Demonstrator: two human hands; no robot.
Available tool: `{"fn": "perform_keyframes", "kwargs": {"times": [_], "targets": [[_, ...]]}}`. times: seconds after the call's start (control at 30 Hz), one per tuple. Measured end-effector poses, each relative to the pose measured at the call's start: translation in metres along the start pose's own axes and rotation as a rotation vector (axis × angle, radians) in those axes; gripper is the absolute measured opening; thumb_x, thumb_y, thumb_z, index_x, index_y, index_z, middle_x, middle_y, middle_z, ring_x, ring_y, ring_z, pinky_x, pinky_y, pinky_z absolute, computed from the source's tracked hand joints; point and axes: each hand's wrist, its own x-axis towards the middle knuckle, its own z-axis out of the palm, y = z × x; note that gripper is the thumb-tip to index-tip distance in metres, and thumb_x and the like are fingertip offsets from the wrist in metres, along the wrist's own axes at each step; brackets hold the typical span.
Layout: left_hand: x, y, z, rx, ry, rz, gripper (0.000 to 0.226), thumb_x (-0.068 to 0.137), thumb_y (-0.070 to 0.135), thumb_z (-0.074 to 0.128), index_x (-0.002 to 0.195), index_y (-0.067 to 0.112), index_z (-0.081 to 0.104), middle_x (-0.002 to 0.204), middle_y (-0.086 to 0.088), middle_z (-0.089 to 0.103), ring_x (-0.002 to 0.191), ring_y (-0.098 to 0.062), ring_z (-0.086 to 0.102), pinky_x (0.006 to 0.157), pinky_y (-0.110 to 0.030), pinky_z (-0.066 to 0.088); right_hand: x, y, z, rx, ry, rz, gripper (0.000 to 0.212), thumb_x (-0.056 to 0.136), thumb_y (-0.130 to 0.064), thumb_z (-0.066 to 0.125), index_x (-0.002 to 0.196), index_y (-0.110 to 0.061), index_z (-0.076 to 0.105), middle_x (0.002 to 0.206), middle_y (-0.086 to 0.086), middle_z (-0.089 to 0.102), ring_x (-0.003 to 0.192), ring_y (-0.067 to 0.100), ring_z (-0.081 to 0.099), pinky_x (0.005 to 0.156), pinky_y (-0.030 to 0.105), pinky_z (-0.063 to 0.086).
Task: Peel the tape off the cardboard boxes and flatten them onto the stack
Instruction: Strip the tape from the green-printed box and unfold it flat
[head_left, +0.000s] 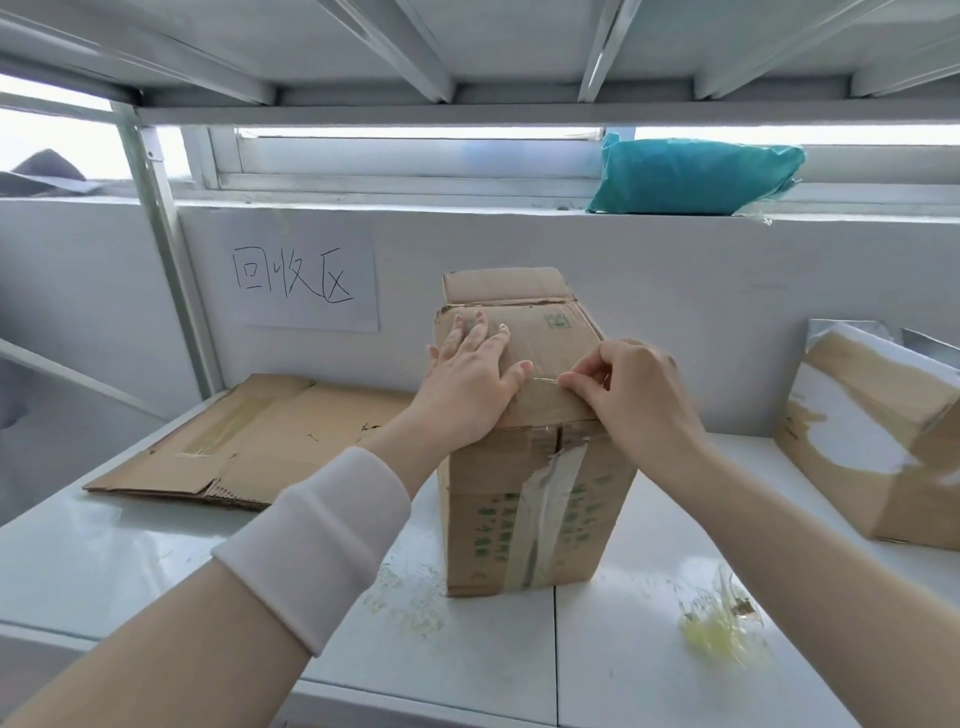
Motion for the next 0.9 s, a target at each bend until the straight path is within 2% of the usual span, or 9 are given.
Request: {"fn": "perform_keyframes", "kwargs": {"times": [0.1, 0.2, 0.27, 0.33, 0.43, 0.5, 0.77, 0.83, 0.9], "targets": [[0.004, -0.001, 0.001, -0.008, -0.003, -0.005, 0.057, 0.098, 0.04, 0.031, 0.148, 0.018, 0.016, 0.159, 0.0, -0.003, 0.145, -0.016, -0.011, 0.118, -0.039, -0.006, 0.004, 0.002, -0.005, -0.015, -0.037, 0.041, 0.029, 0.078, -0.037, 0.069, 0.094, -0.013, 0.064, 0.086, -0.003, 0.058, 0.09, 0.016, 0.051, 0.07, 0.018, 0.026], [0.008, -0.003, -0.001, -0.021, -0.047, -0.006, 0.06, 0.097, 0.043, 0.034, 0.149, 0.02, 0.013, 0.158, 0.001, -0.005, 0.145, -0.015, -0.014, 0.118, -0.041, -0.005, 0.006, 0.009, -0.007, -0.12, -0.098, 0.147, 0.065, 0.076, -0.049, 0.065, 0.129, -0.017, 0.046, 0.127, 0.01, 0.049, 0.125, 0.025, 0.035, 0.098, 0.031, 0.029], [0.008, -0.007, -0.009, -0.052, -0.144, 0.004, 0.067, 0.094, 0.047, 0.039, 0.149, 0.022, 0.009, 0.158, 0.004, -0.011, 0.143, -0.012, -0.019, 0.118, -0.042, -0.006, 0.008, 0.015, -0.008, 0.179, -0.278, 0.314, 0.077, 0.08, -0.045, 0.063, 0.143, -0.017, 0.028, 0.142, 0.007, 0.037, 0.129, 0.023, 0.036, 0.105, 0.035, 0.032], [0.006, -0.013, -0.021, -0.137, -0.282, 0.011, 0.076, 0.091, 0.048, 0.045, 0.149, 0.023, 0.003, 0.156, 0.007, -0.019, 0.141, -0.009, -0.025, 0.117, -0.04, -0.006, 0.012, 0.019, -0.009, 0.625, -0.45, 0.497, 0.083, 0.082, -0.034, 0.066, 0.147, -0.025, 0.016, 0.138, -0.002, 0.041, 0.117, 0.019, 0.051, 0.099, 0.037, 0.044], [0.005, -0.02, -0.033, -0.197, -0.414, 0.01, 0.084, 0.089, 0.044, 0.052, 0.149, 0.023, -0.003, 0.153, 0.009, -0.026, 0.138, -0.008, -0.029, 0.116, -0.038, -0.006, 0.02, 0.026, -0.005, 0.776, -0.488, 0.568, 0.083, 0.081, -0.02, 0.068, 0.146, -0.03, 0.016, 0.132, -0.003, 0.048, 0.104, 0.018, 0.06, 0.09, 0.039, 0.051], [0.011, -0.021, -0.032, -0.167, -0.416, 0.009, 0.085, 0.088, 0.043, 0.053, 0.149, 0.023, -0.002, 0.154, 0.007, -0.024, 0.139, -0.009, -0.027, 0.117, -0.038, -0.006, 0.025, 0.025, 0.0, 0.734, -0.454, 0.59, 0.081, 0.081, -0.015, 0.068, 0.145, -0.028, 0.02, 0.132, 0.0, 0.049, 0.097, 0.019, 0.061, 0.083, 0.036, 0.053], [0.032, -0.02, -0.019, -0.059, -0.373, -0.027, 0.068, 0.091, 0.04, 0.05, 0.147, 0.018, 0.019, 0.158, -0.002, -0.009, 0.144, -0.018, -0.017, 0.117, -0.043, 0.001, 0.045, 0.015, 0.008, 0.499, -0.448, 0.561, 0.061, 0.087, -0.019, 0.063, 0.14, -0.026, 0.033, 0.117, -0.005, 0.048, 0.097, 0.018, 0.055, 0.084, 0.035, 0.048], [0.034, -0.018, -0.017, -0.054, -0.374, -0.027, 0.068, 0.092, 0.04, 0.049, 0.148, 0.018, 0.016, 0.158, -0.002, -0.009, 0.144, -0.018, -0.017, 0.117, -0.043, 0.001, 0.045, 0.014, 0.006, 0.298, -0.346, 0.452, 0.042, 0.085, -0.028, 0.064, 0.124, -0.023, 0.048, 0.124, 0.004, 0.051, 0.105, 0.022, 0.052, 0.088, 0.036, 0.045], [0.035, -0.017, -0.016, -0.06, -0.368, -0.039, 0.071, 0.092, 0.04, 0.048, 0.149, 0.019, 0.011, 0.158, -0.001, -0.01, 0.144, -0.018, -0.017, 0.118, -0.043, 0.0, 0.046, 0.01, 0.001, -0.151, -0.227, 0.281, 0.033, 0.085, -0.046, 0.057, 0.106, -0.021, 0.059, 0.113, 0.009, 0.05, 0.114, 0.027, 0.04, 0.097, 0.037, 0.032]]}}
